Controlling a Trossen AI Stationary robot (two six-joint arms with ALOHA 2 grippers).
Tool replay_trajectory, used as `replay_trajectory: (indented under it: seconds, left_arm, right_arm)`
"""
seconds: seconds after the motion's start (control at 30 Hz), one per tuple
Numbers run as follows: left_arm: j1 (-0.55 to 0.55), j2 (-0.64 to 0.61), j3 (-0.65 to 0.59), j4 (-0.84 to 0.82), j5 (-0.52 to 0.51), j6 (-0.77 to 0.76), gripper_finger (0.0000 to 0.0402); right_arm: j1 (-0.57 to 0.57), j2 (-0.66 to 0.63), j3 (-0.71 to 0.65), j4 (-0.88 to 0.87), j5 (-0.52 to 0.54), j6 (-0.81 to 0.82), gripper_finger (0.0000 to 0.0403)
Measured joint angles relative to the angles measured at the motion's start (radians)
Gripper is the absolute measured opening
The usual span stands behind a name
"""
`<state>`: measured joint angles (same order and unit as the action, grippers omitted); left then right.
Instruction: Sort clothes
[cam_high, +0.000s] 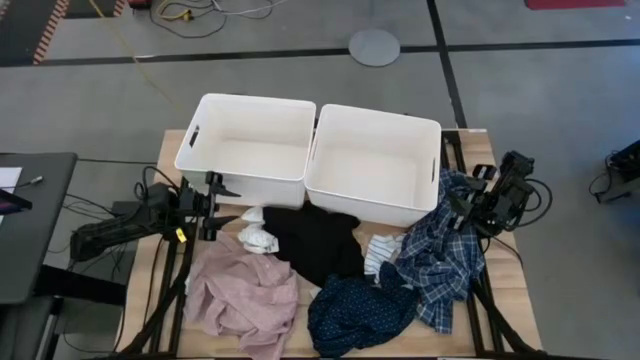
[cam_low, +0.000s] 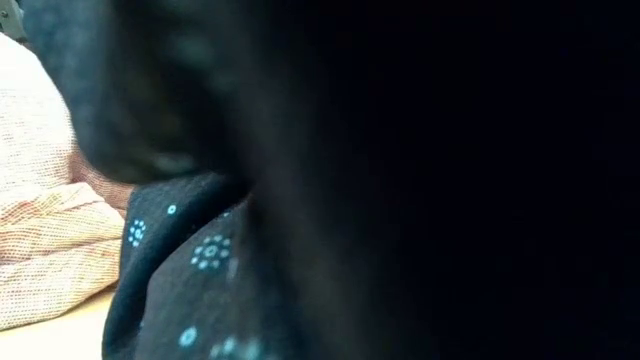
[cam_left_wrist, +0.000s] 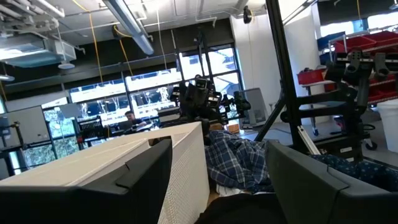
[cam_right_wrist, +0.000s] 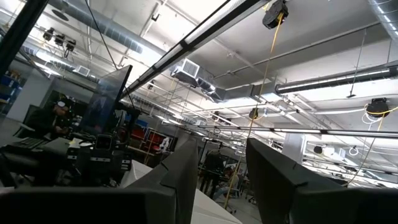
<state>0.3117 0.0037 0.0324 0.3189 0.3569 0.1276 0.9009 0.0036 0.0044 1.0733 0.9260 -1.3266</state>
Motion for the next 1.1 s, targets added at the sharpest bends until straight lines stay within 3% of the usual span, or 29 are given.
replay_trajectory:
  seconds: [0.57,1.1]
  left_arm:
    - [0.0,0.0,0.0,0.013,0.001,-0.005,0.0251]
    - [0.0,0.001,0.0,0.005,0.001,-0.216,0.0251]
  right_arm:
    - [0.0,0.0,0.0,0.0,0.0,0.0,0.0154]
    - [0.0,0.0,0.0,0.0,0.0,0.0,0.0154]
